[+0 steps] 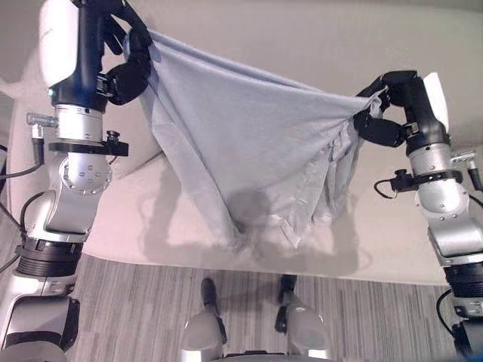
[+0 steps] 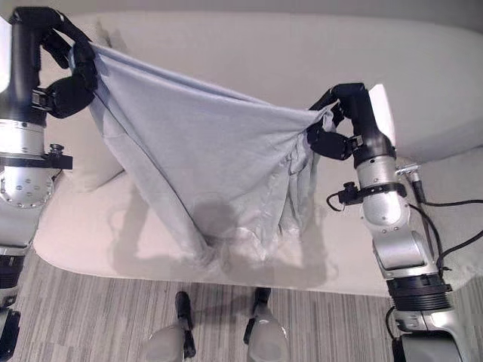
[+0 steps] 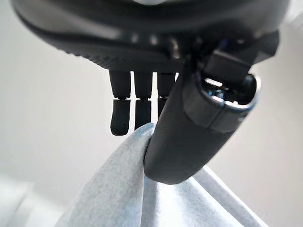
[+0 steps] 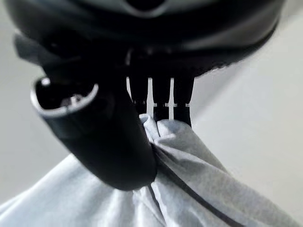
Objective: Hang the clothes on the sofa on the clothes rack.
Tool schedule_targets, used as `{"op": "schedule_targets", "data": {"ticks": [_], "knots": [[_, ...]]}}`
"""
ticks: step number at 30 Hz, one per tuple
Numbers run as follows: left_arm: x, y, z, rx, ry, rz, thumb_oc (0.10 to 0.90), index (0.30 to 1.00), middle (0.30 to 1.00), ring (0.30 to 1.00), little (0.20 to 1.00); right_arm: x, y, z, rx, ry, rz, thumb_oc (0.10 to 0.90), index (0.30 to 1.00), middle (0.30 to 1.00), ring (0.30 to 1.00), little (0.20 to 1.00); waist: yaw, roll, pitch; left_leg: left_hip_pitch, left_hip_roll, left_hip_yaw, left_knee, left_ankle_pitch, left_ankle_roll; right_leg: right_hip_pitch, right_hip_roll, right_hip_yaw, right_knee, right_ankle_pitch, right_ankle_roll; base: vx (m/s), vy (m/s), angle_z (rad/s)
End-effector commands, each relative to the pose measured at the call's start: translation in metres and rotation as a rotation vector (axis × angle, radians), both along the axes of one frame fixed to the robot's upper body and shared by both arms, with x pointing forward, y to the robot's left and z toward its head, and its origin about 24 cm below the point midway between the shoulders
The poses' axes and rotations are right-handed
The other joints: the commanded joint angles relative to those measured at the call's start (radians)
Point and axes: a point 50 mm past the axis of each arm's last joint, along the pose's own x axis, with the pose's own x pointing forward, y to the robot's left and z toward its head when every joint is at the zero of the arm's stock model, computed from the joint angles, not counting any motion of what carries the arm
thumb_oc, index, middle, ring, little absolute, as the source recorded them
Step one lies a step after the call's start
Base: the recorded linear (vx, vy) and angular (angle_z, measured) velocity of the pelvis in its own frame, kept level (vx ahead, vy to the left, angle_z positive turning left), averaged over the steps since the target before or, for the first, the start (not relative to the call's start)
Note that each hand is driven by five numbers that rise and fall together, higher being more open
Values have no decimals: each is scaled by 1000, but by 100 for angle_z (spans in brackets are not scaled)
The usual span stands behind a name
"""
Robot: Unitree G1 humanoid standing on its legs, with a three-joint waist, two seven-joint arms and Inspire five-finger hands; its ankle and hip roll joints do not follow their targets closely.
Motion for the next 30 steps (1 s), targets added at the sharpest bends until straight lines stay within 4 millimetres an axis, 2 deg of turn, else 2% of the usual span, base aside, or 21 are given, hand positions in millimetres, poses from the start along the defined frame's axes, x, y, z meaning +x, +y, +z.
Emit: {"op": "schedule_targets", "data": {"ticks": [1,4,6,7,9,10,11,12,14,15,16,17,18,20,21,22,23,25,26,27,30], "knots": [[-21,26,30,-21,-199,117,400,300,300,300,300,-4,20,62,-96,-234,94,400,300,300,300,300,34,-54,-252,97,1,38,10,-108,-24,108,-10,-36,6,-170,54,-82,37,-2],[-23,22,45,-38,-266,104,400,300,300,300,300,-4,28,88,-140,-309,96,400,300,300,300,300,44,-75,-244,102,7,62,131,-160,-22,133,-43,-75,6,-159,52,-112,110,17],[-23,21,54,-53,-298,92,400,300,300,300,300,-6,32,101,-162,-349,97,400,300,300,300,300,45,-77,-250,127,34,73,184,-181,-32,147,-72,-101,6,-143,58,-90,191,27],[-23,21,54,-54,-301,92,400,300,300,300,300,-6,32,102,-162,-351,97,400,300,300,300,300,44,-78,-247,124,32,72,185,-177,-30,145,-75,-102,6,-140,57,-94,336,41],[-18,16,69,-115,-345,47,400,300,300,300,300,-9,39,125,-197,-410,95,400,300,300,300,300,24,-61,-277,193,137,72,183,-103,-54,122,-165,-163,86,-138,85,-148,572,61],[-17,16,70,-116,-346,46,400,300,300,300,300,-9,39,126,-198,-411,95,400,300,300,300,300,23,-60,-275,195,138,72,179,-100,-55,121,-166,-164,91,-141,85,-162,628,80],[-13,17,74,-118,-341,54,400,300,300,300,300,-10,37,139,-203,-450,67,400,300,300,300,300,25,-61,-286,198,134,50,131,-115,-59,112,-205,-179,101,-127,107,-112,454,61],[-12,15,79,-106,-343,53,400,300,300,300,300,-13,34,147,-203,-476,47,400,300,300,300,300,23,-69,-288,209,110,45,77,-169,-57,107,-227,-186,93,-95,127,-160,629,45],[-11,10,85,-77,-344,40,400,300,300,300,300,-13,32,155,-217,-505,7,400,300,300,300,300,30,-88,-285,210,47,44,9,-219,-53,83,-286,-189,62,46,175,-142,440,16],[-10,10,86,-77,-346,40,400,300,300,300,300,-13,32,156,-217,-507,7,400,300,300,300,300,31,-92,-286,207,41,45,9,-218,-50,80,-290,-187,55,53,177,-262,442,26],[-10,6,96,-41,-351,39,400,300,300,300,300,-12,33,165,-196,-529,-4,400,300,300,300,300,41,-114,-273,174,-8,28,9,-247,-27,47,-306,-144,25,106,183,-353,529,10],[-10,2,105,5,-364,45,400,300,300,300,300,-13,35,179,-197,-562,-17,400,300,300,300,300,46,-119,-254,155,-21,27,9,-244,-7,18,-278,-85,72,61,171,-360,521,-24],[-11,2,106,4,-367,45,400,300,300,300,300,-13,36,181,-198,-565,-16,400,300,300,300,300,47,-120,-251,152,-25,29,9,-241,-6,11,-282,-81,79,60,170,-348,472,-3],[-12,0,118,41,-379,56,400,300,300,300,300,-7,42,196,-182,-577,-11,400,300,300,300,300,88,-129,-238,118,-26,50,9,-205,15,50,-201,-125,215,-77,124,-257,258,0],[-12,1,119,39,-381,57,400,300,300,300,300,-7,43,198,-183,-580,-9,400,300,300,300,300,85,-126,-234,119,-24,48,9,-206,13,49,-200,-127,223,-85,122,-166,156,-25],[-12,0,120,48,-377,58,400,300,300,300,300,-6,44,202,-177,-579,-7,400,300,300,300,300,98,-134,-237,105,-26,53,9,-190,21,60,-149,-152,270,-140,102,-200,148,-14],[-11,3,119,43,-363,68,400,300,300,300,300,-3,42,211,-163,-571,-18,400,300,300,300,300,113,-151,-236,79,-34,39,9,-164,20,55,-42,-143,321,-238,84,-231,186,3],[-11,11,115,39,-351,102,400,300,300,300,300,-2,39,214,-175,-568,-44,400,300,300,300,300,124,-166,-236,66,-52,27,9,-160,19,20,10,-107,346,-257,78,-126,88,1],[-12,11,115,37,-351,104,400,300,300,300,300,-2,40,214,-177,-568,-42,400,300,300,300,300,124,-164,-238,65,-52,29,9,-160,18,18,10,-105,347,-257,77,-92,27,-6],[-9,18,110,17,-334,126,400,300,300,300,300,-3,34,218,-178,-566,-69,400,300,300,300,300,138,-194,-240,41,-86,9,9,-160,17,79,51,-76,171,-266,48,-49,-5,-5],[-4,23,101,-32,-304,124,400,300,300,300,300,-5,30,221,-158,-576,-78,400,300,300,300,300,149,-202,-230,7,-87,11,9,-124,9,125,56,-100,58,-222,47,-91,70,38]]}}
